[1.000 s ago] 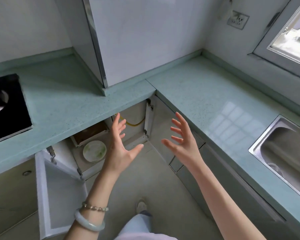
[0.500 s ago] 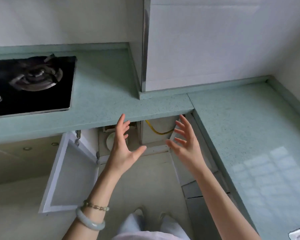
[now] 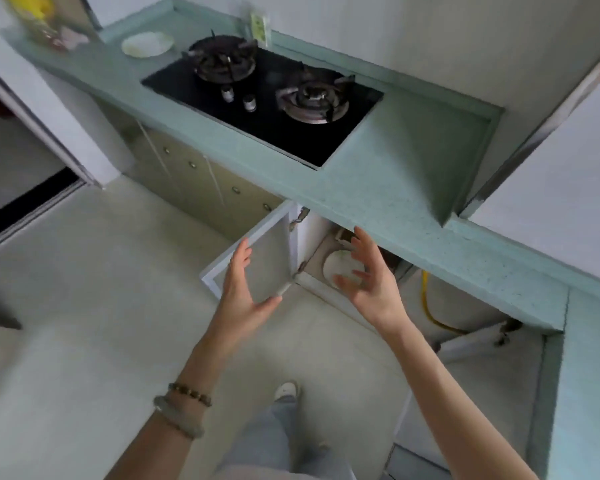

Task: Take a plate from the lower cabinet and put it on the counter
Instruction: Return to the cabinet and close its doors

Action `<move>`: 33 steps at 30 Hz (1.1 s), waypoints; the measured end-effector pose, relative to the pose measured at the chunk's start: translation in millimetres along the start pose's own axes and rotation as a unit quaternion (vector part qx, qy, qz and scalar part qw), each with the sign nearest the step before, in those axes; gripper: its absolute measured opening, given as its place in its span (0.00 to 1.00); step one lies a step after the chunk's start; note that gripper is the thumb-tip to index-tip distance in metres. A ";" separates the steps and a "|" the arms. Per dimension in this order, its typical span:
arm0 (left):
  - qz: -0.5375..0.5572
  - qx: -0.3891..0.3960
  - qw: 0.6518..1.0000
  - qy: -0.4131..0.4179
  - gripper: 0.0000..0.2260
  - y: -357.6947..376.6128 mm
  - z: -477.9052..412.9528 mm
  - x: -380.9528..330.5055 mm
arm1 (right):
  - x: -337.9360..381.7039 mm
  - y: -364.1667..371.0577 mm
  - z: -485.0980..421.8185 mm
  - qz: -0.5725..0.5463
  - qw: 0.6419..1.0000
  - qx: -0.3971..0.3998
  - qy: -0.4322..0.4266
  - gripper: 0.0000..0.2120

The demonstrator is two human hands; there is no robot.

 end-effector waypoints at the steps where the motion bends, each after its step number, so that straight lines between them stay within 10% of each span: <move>1: -0.004 -0.018 1.000 -0.013 0.48 -10.8 1.2 9.1 | 2.1 11.5 -8.7 0.003 1.000 0.015 -0.008 0.40; 15: -0.001 -0.031 0.999 0.011 0.43 -10.0 -67.5 101.7 | -52.0 82.3 -88.1 -0.006 1.000 -0.004 0.005 0.38; 33: 0.000 0.072 0.984 0.161 0.42 230.5 -101.7 351.6 | -398.7 103.5 -47.0 -0.053 0.986 -0.154 0.029 0.38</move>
Point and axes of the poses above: each hand's wrist, its own z-axis away from the middle knuckle, its own y-axis out of the palm, x = y × z, the point moved 2 cm from there along -z, towards the middle knuckle, and after that the axes turned 2 degrees about y, right-handed, at the moved point
